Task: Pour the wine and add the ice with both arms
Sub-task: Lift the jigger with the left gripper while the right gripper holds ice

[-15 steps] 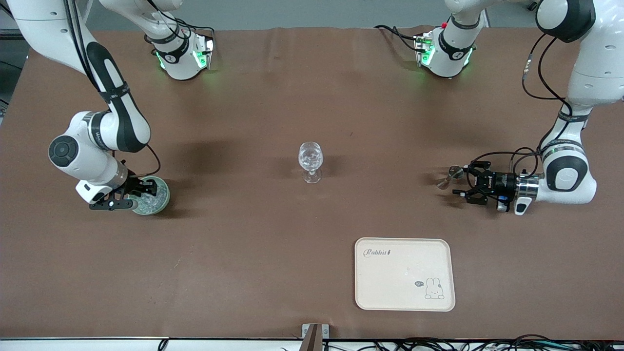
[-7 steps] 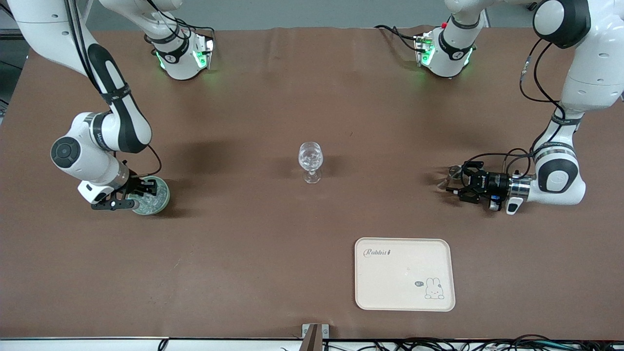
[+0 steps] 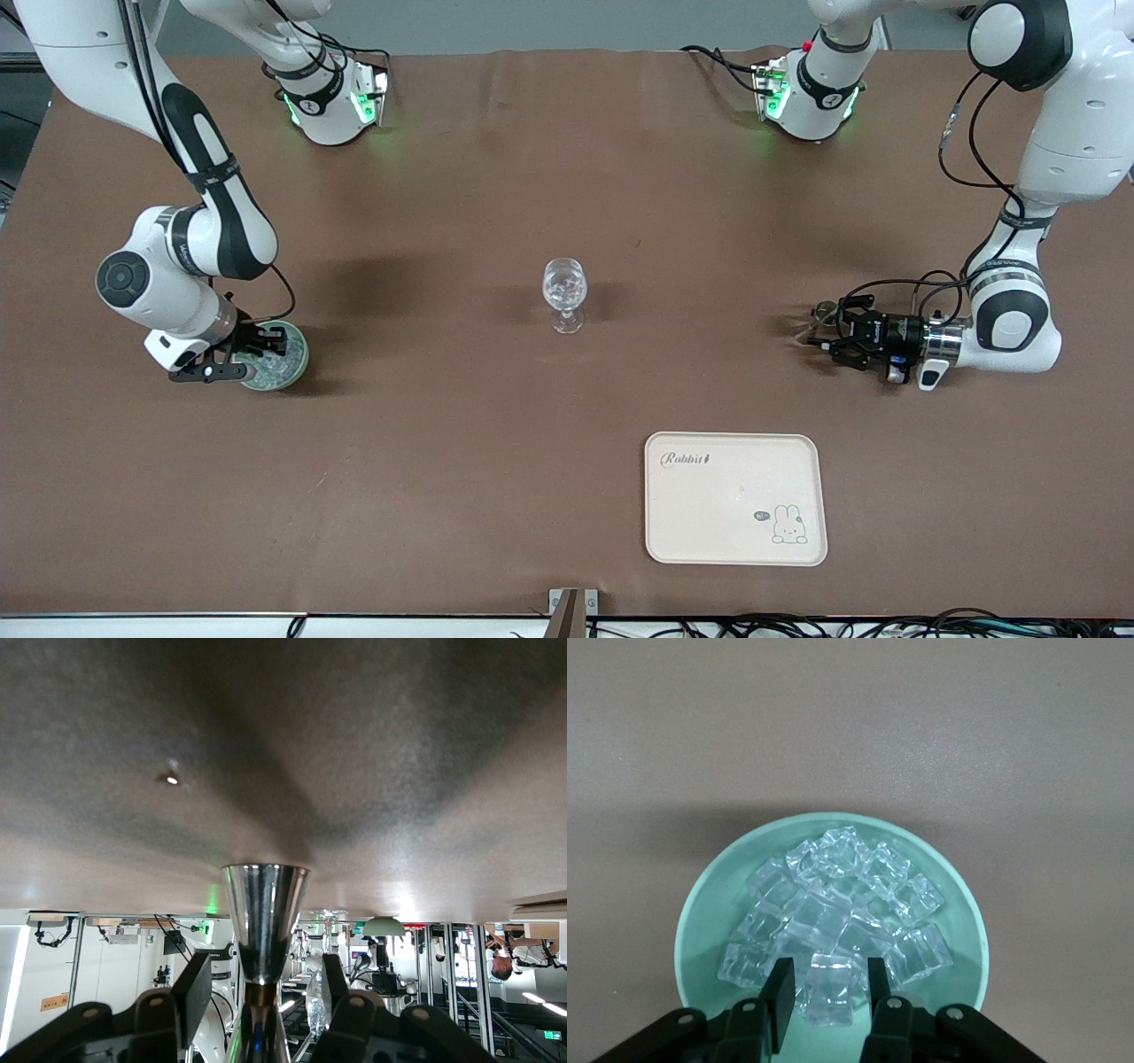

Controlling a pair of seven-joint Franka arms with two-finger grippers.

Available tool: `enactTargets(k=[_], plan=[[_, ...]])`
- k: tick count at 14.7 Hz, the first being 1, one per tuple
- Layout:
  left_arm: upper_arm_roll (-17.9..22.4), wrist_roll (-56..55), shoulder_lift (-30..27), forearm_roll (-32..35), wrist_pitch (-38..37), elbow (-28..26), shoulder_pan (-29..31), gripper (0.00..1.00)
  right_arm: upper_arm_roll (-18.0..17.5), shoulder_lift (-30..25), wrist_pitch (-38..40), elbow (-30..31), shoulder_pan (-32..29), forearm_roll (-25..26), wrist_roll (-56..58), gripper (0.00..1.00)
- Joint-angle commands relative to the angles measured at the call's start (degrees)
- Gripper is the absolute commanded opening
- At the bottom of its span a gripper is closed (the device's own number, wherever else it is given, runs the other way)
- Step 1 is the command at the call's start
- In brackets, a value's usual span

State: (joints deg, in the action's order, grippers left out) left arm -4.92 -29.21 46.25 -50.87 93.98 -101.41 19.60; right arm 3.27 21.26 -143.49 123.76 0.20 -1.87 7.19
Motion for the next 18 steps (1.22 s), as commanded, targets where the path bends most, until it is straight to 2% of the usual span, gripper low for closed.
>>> enactTargets(k=[1,3,6,8,9,14,18], plan=[[0.00,-0.41,0.42,-1.51,-1.17,0.77,-0.17,0.43,-0.28,-0.43,-0.39,0.87,-0.37,-0.77,0.72,0.40],[0.00,-0.41,0.42,-1.51,-1.25,0.77,-0.26,0.32,-0.28,-0.43,-0.21,0.87,-0.37,-0.77,0.72,0.40],[0.00,0.03,0.42,-1.51,-1.25,0.95,-0.88,0.09,-0.28,-0.43,-0.21,0.87,-0.37,-0.77,0.72,0.40],[0.00,0.03,0.07,-1.51,-1.25,1.03,-0.88,0.01,-0.28,-0.43,-0.21,0.95,-0.37,-0.77,0.72,0.39],[-0.78,0.11,-0.10,-1.60,-1.25,1.03,-0.97,0.01,-0.28,-0.43,-0.21,0.95,-0.37,-0.77,0.72,0.38],[-10.26,-5.67,-1.16,-2.74,-1.17,6.47,-0.88,0.00,-0.28,-0.43,-0.13,0.87,-0.37,-0.77,0.63,0.22],[-16.68,-17.08,-6.33,-2.04,-0.47,8.94,-1.49,0.00,-0.45,-0.43,0.14,-1.14,-0.11,-0.77,0.28,0.07]])
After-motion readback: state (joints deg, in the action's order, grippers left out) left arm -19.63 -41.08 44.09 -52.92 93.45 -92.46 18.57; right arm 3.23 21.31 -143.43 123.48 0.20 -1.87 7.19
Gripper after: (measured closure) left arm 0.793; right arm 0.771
